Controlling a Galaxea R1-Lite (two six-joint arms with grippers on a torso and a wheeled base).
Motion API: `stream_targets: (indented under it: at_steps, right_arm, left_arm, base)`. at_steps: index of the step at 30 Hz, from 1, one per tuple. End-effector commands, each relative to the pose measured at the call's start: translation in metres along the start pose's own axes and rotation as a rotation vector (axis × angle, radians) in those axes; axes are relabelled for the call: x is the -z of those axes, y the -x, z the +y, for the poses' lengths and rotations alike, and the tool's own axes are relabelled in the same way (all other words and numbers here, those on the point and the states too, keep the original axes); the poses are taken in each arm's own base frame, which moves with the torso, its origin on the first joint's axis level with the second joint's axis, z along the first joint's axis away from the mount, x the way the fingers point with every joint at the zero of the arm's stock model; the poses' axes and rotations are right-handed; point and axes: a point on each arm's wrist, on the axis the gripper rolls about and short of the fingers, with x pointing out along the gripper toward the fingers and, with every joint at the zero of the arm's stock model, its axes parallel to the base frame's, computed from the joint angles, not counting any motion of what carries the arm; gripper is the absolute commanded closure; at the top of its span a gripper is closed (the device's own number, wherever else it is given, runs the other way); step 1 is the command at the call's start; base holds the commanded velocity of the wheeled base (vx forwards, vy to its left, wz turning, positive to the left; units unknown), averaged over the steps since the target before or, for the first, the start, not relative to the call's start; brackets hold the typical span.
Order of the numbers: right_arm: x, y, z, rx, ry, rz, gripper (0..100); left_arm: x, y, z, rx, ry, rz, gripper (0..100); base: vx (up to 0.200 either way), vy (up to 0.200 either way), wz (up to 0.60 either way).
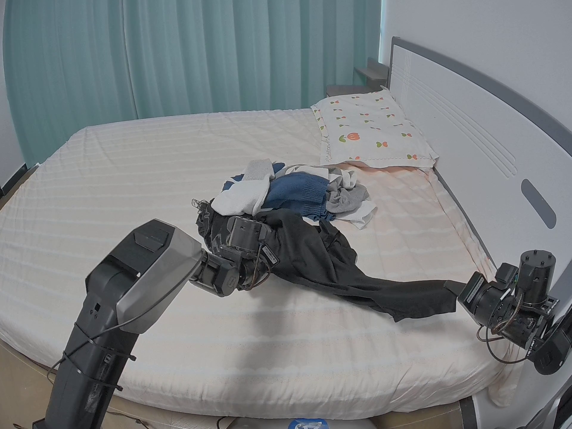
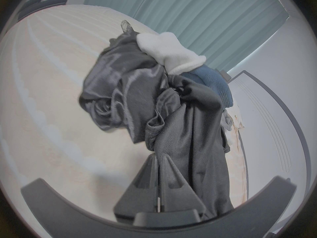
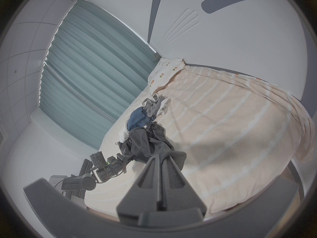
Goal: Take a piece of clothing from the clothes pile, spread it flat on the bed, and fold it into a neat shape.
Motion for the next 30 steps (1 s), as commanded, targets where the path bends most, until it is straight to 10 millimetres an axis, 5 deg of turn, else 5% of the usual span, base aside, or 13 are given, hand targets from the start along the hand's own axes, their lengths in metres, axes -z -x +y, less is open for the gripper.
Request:
stream_targets:
  at_steps: [1, 3, 4, 5, 8, 16, 23, 30]
  right_arm:
    - [-0.005, -0.005, 0.006, -0.033, 0.001, -0.026, 100]
    - [-0.009, -0.01, 0.011, -0.054, 0.004, -0.045, 100]
    - [-0.009, -0.01, 0.011, -0.054, 0.004, -0.045, 100]
    - [-0.015, -0.015, 0.017, -0.082, 0.006, -0.069, 100]
    - [-0.028, -0.02, 0.032, -0.142, 0.017, -0.126, 100]
    - [-0.068, -0.034, 0.091, -0.345, 0.086, -0.281, 100]
    - [-0.056, -0.044, 0.138, -0.465, 0.137, -0.216, 100]
    - [-0.027, -0.051, 0.144, -0.499, 0.178, -0.108, 100]
  left_arm:
    - [-0.027, 0.059, -0.019, 0.028, 0.022, -0.017, 100]
    - [-0.032, 0.09, -0.025, 0.041, 0.02, -0.015, 100]
    - [-0.032, 0.09, -0.025, 0.041, 0.02, -0.015, 100]
    - [-0.037, 0.117, -0.029, 0.053, 0.022, -0.017, 100]
    - [-0.041, 0.158, -0.034, 0.084, 0.044, -0.027, 100]
    - [-0.055, 0.274, -0.032, 0.25, 0.076, -0.128, 100]
    - [-0.053, 0.302, -0.019, 0.273, 0.085, -0.166, 100]
    - [-0.041, 0.318, 0.001, 0.254, 0.085, -0.137, 100]
  base:
    - [0.0, 0.0, 0.0]
    - [0.0, 0.0, 0.0]
    - [0.0, 0.0, 0.0]
    - [0.0, 0.0, 0.0]
    - [0.0, 0.0, 0.0]
    - [0.0, 0.0, 0.0]
    - [0.0, 0.0, 0.0]
    - [0.0, 0.0, 0.0]
